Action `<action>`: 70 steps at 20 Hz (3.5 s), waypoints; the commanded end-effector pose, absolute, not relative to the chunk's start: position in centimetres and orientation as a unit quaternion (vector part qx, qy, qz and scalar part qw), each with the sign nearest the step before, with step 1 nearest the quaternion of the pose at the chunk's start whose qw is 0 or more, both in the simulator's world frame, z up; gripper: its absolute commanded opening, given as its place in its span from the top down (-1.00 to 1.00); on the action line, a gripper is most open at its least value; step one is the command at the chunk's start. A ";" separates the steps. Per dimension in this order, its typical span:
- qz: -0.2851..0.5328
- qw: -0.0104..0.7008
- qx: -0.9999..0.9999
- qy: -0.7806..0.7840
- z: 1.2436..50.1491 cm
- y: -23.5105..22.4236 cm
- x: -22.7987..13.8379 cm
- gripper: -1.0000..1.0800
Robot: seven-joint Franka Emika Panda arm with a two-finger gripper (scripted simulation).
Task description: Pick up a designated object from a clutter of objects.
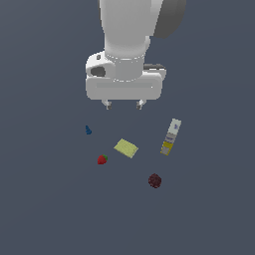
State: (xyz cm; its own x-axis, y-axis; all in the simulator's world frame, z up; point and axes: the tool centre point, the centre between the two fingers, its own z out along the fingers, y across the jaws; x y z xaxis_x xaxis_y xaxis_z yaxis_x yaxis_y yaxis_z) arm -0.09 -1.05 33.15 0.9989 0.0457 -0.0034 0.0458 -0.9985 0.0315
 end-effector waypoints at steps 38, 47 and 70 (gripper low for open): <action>-0.007 -0.012 0.888 -0.459 16.2 -7.5 4.0 -0.92; -0.005 -0.007 0.814 -0.581 11.3 -9.9 3.9 -0.92; 0.000 0.000 0.740 -0.673 6.5 -12.0 3.4 -0.92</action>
